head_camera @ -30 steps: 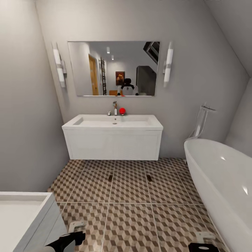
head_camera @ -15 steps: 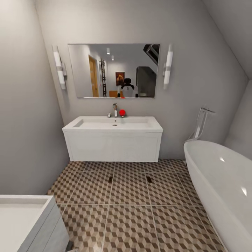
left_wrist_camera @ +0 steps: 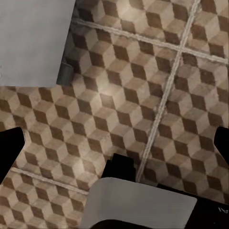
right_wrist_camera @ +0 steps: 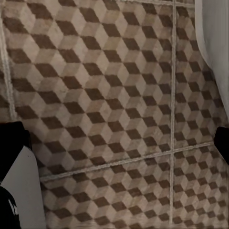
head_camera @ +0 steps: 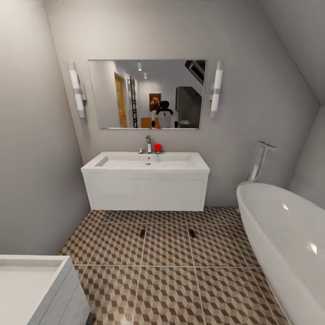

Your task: Take the four mousetraps from the cabinet in the bathroom and place them on the bathroom floor. Make sure all four end up on the same floor surface, and ensure that at least two of them are either under or directly next to the same bathroom sink.

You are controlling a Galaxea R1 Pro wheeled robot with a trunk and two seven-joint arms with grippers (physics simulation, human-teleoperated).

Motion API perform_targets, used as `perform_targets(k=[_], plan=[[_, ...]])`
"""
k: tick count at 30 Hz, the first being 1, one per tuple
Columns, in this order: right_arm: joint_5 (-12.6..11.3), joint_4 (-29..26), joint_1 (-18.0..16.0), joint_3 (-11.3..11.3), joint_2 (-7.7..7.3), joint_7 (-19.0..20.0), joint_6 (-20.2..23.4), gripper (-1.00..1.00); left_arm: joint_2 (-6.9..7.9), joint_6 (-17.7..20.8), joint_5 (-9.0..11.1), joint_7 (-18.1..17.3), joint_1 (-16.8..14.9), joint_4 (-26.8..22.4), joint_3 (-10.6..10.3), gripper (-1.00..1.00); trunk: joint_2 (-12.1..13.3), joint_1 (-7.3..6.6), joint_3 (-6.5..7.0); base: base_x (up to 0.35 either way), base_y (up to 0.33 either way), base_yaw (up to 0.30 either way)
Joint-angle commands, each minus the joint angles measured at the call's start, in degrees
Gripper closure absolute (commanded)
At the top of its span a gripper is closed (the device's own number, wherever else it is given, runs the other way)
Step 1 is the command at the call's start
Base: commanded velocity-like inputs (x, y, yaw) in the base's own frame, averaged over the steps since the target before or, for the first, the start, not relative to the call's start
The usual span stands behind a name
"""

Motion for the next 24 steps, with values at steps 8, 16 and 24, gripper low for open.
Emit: perform_targets(k=[8, 16, 24], plan=[[-0.4, 0.2, 3.0, 0.5, 0.65, 1.6, -0.2, -1.00, -0.56, -0.1, 0.4, 0.1, 3.1, 0.0, -0.5, -1.00, 3.2, -1.77, 1.39, 0.000, 0.000, 0.000], [-0.5, 0.2, 4.5, 0.5, 0.65, 7.0, -0.3, -1.00, -0.61, -0.1, 0.4, 0.1, 6.2, 0.0, -0.5, -1.00, 5.2, -2.87, 2.29, 0.000, 0.000, 0.000], [-0.5, 0.2, 4.7, 0.5, 0.55, 7.6, 0.0, -1.00, -0.59, -0.1, 0.0, 0.1, 8.2, -0.1, -0.6, -1.00, 5.2, -2.87, 2.29, 0.000, 0.000, 0.000]])
